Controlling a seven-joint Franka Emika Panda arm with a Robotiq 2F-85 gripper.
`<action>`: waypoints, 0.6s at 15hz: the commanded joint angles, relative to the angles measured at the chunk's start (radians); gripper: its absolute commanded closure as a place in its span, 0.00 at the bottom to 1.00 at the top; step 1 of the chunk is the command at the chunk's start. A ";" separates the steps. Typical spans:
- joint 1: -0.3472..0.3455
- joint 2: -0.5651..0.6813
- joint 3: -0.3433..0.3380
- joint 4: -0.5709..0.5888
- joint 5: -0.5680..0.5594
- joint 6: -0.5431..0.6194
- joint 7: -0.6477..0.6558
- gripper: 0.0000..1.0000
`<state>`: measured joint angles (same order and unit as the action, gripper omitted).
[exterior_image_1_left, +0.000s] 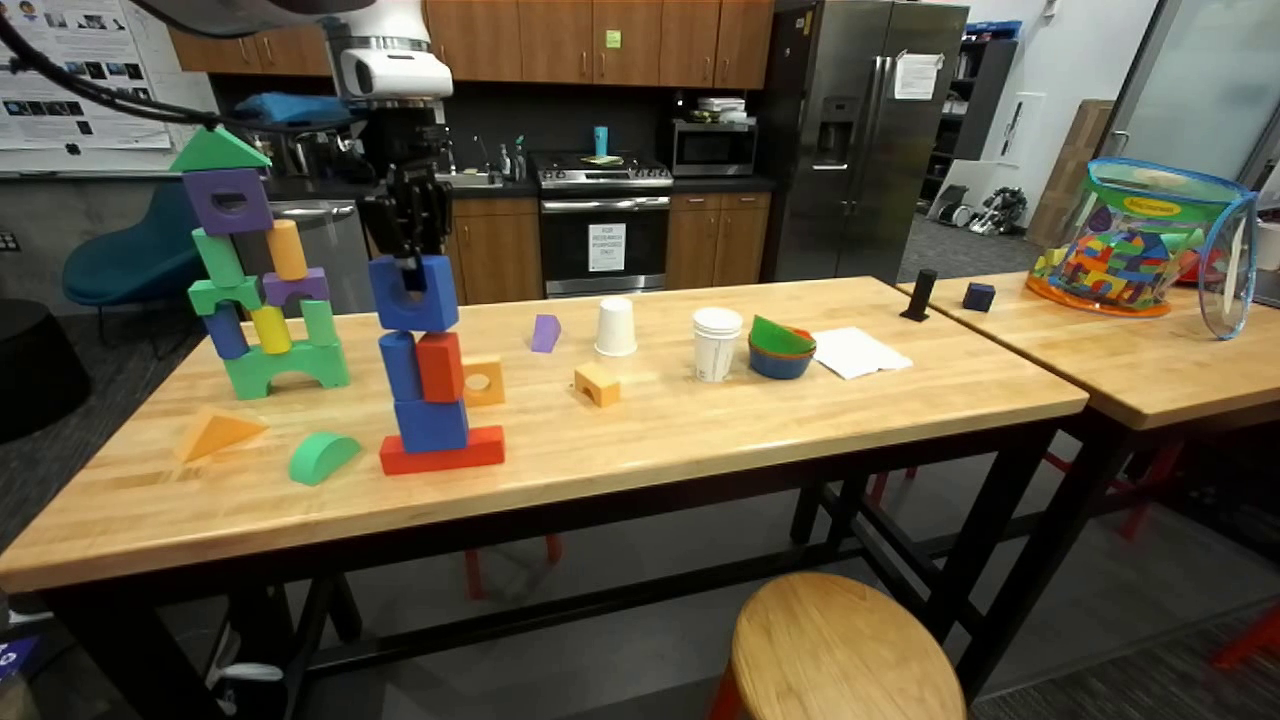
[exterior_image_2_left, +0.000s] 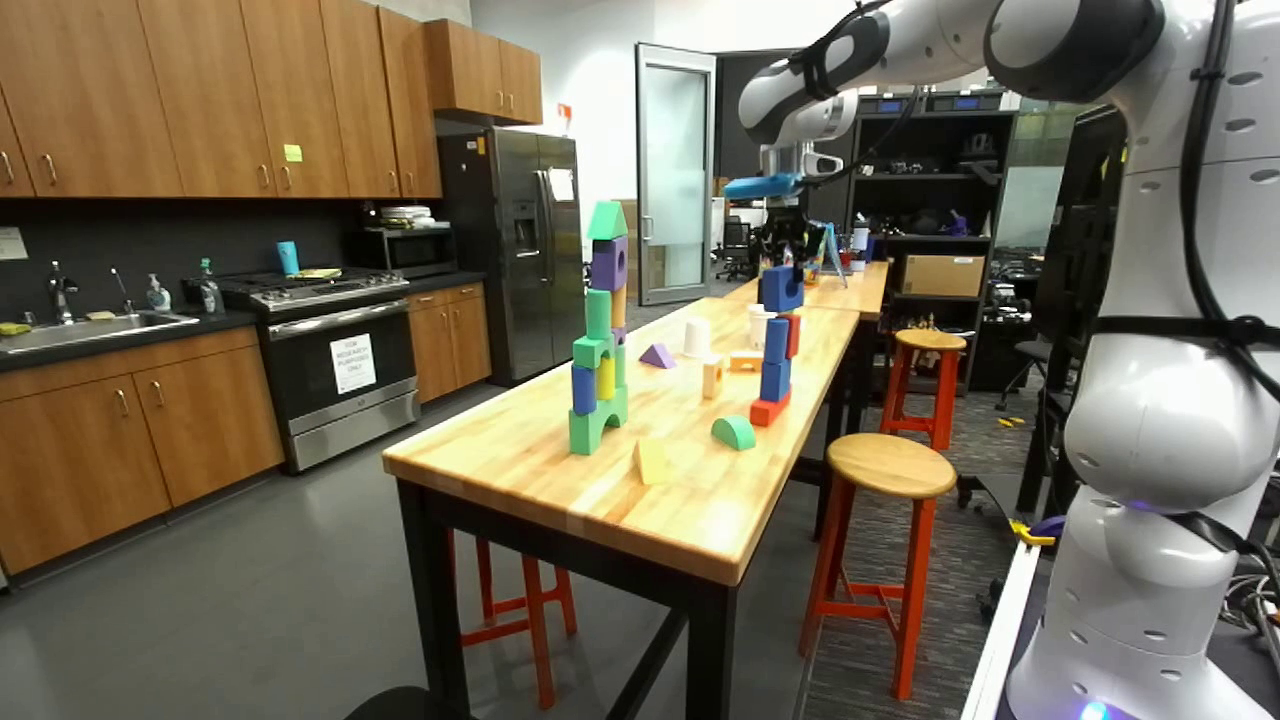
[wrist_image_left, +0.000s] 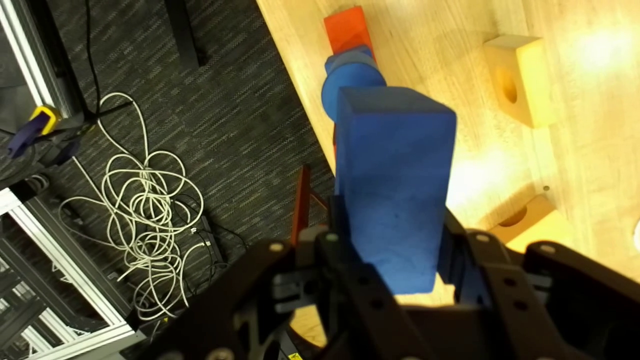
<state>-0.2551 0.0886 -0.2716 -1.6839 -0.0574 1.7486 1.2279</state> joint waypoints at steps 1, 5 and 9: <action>0.001 -0.005 -0.001 -0.010 0.000 0.001 0.007 0.85; 0.003 -0.002 -0.001 -0.014 -0.004 0.004 0.017 0.85; 0.001 0.005 -0.001 -0.007 0.001 -0.002 -0.001 0.60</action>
<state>-0.2546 0.0911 -0.2715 -1.6961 -0.0575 1.7502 1.2288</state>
